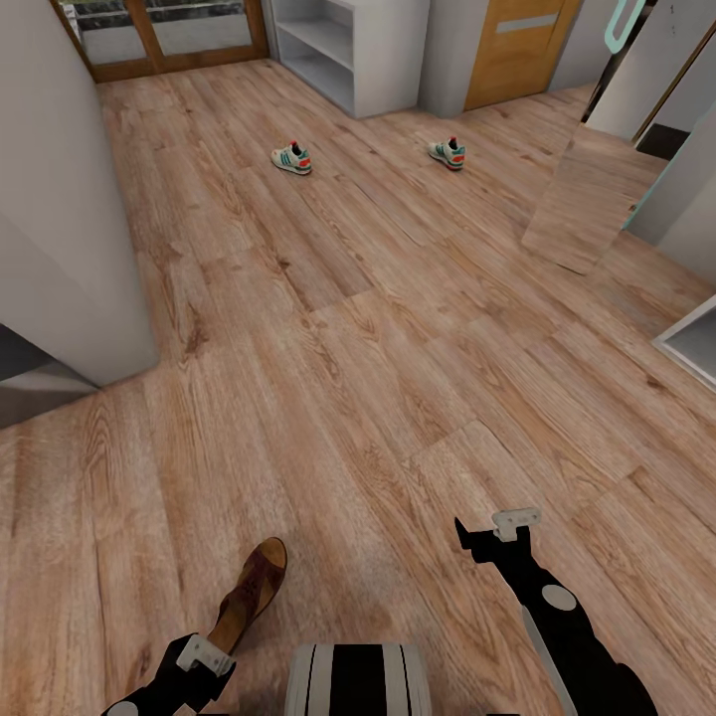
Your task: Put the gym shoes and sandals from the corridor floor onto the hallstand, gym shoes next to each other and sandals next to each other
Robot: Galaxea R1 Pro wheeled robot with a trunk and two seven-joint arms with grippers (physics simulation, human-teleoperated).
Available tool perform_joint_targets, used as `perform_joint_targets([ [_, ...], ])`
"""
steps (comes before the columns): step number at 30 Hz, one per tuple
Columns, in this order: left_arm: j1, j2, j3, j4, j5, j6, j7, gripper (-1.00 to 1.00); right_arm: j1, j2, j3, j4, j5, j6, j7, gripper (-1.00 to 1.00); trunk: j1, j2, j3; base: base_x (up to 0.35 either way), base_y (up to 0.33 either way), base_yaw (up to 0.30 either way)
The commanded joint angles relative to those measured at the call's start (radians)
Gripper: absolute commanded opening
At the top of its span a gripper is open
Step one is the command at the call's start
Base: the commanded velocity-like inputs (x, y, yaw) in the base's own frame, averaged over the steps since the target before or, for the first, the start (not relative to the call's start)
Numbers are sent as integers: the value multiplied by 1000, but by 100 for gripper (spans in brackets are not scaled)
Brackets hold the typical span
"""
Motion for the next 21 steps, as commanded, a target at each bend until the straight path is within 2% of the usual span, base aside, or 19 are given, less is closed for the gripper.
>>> perform_joint_targets([
  [1, 0, 0, 3, 0, -5, -3, -3, 100, 0, -1, 1, -2, 4, 6, 2, 100, 0, 0, -1, 0, 0, 0],
  [9, 0, -1, 3, 1, -5, -2, -3, 100, 0, 0, 1, -2, 4, 6, 2, 100, 0, 0, -1, 0, 0, 0],
  [10, 0, -1, 3, 1, -5, -2, -3, -100, 0, 0, 1, -2, 4, 6, 2, 100, 0, 0, -1, 0, 0, 0],
  [21, -1, 0, 4, 2, -5, -3, -3, -100, 0, -1, 1, -11, 5, 6, 2, 100, 0, 0, -1, 0, 0, 0],
])
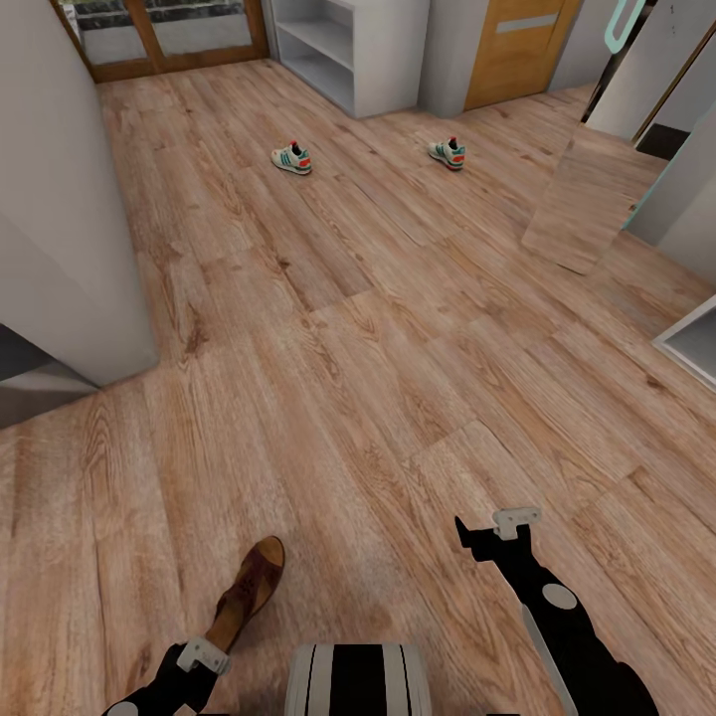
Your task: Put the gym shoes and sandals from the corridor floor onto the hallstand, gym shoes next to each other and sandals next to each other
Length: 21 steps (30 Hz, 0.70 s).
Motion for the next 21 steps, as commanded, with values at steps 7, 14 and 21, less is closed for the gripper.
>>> perform_joint_targets([
  [7, 0, 0, 7, -1, -5, -7, -2, -100, 0, -1, 1, -3, 4, 6, 2, 100, 0, 0, -1, 0, 0, 0],
  [14, 1, -1, 7, -2, -4, -9, -2, -100, 0, -1, 1, -3, 5, 6, 2, 100, 0, 0, -1, 0, 0, 0],
  [21, 3, -2, 7, -4, -4, -11, -2, -100, 0, -1, 1, -1, 5, 4, 3, 100, -3, 1, 23, 0, 0, 0],
])
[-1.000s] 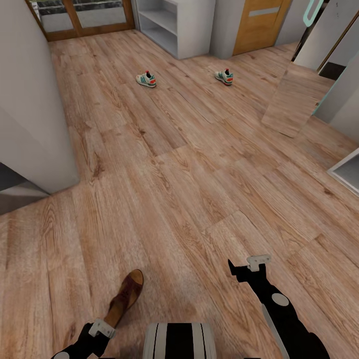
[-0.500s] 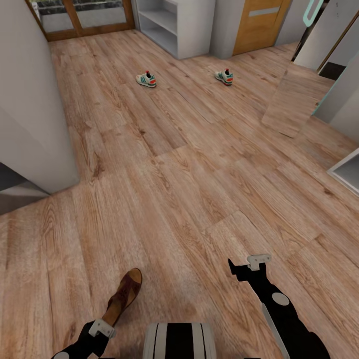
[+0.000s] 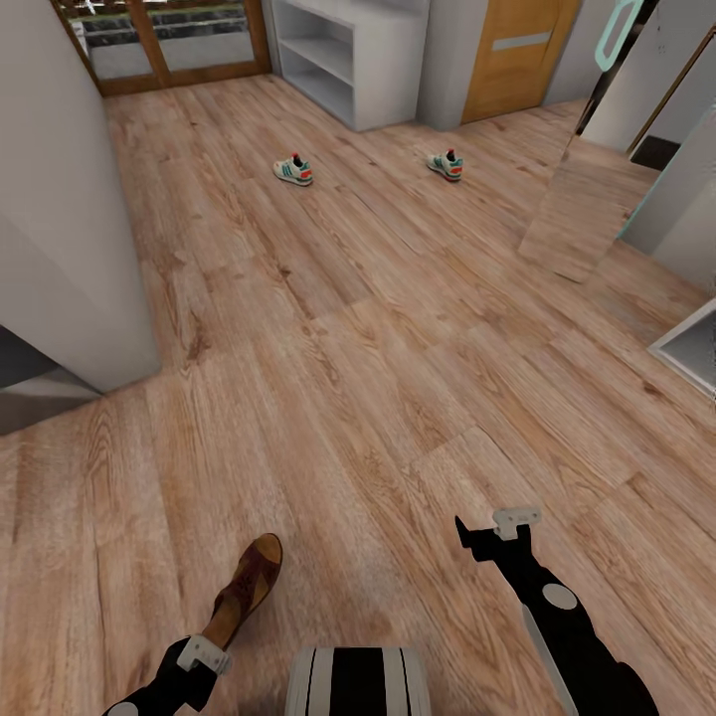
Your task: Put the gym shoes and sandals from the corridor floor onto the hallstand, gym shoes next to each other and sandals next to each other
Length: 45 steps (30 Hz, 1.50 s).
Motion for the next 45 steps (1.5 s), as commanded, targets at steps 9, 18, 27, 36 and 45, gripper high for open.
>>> perform_joint_targets([
  [9, -2, 1, 3, 0, -5, -4, -4, -100, 0, -3, 1, 6, 8, 4, 5, 100, -4, 2, 34, 0, 0, 0],
  [18, -2, 1, 4, 1, -5, -4, -4, -100, 0, -3, 1, 6, 7, 4, 6, 100, -8, 4, 69, 0, 0, 0],
  [27, -2, 1, 4, 1, -3, -4, -4, -100, 0, 2, 4, 9, 8, 3, 5, 100, -12, 6, 104, 0, 0, 0],
  [36, -1, 2, 21, 2, 10, -2, 0, -100, 0, 2, 2, 18, 9, 4, -3, 100, -16, 8, 143, 0, 0, 0],
  [45, 11, 2, 120, 2, 60, -6, -1, -100, 3, -12, -1, 47, 11, 0, -22, 100, -20, 10, 190, 0, 0, 0],
])
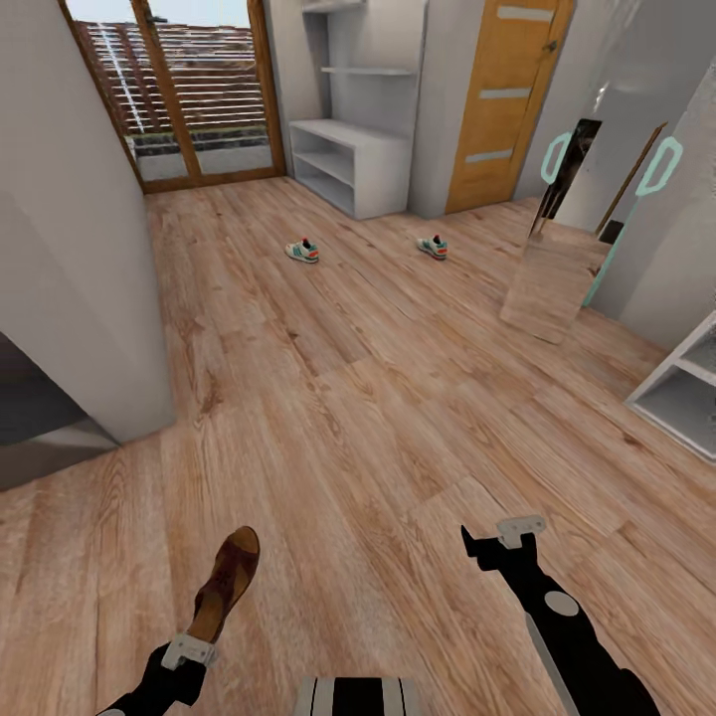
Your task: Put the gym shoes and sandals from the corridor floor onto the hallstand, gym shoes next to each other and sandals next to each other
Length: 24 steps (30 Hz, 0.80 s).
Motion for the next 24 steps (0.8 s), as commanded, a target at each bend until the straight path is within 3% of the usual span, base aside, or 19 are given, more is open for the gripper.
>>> perform_joint_targets([
  [1, 2, -1, 25, 1, -6, -5, -6, -100, 0, -5, 0, 25, 4, 3, -5, 100, -1, 0, 5, 0, 0, 0],
  [7, 5, -1, 79, 5, 1, -31, -6, -100, 2, -11, 1, 162, 3, -38, -30, 100, -3, 1, 37, 0, 0, 0],
  [12, 8, -1, 136, 11, 3, -74, -5, -100, 3, -12, 1, 317, 2, -179, -36, 100, -6, 3, 64, 0, 0, 0],
  [16, 20, -1, 214, 16, 3, -95, -5, -100, 3, -13, 0, 486, 2, -373, -38, 100, -7, 4, 86, 0, 0, 0],
  [24, 58, -10, 328, 17, 3, -104, -5, -100, 3, -15, -2, 717, -2, -568, -40, 100, -11, 5, 130, 0, 0, 0],
])
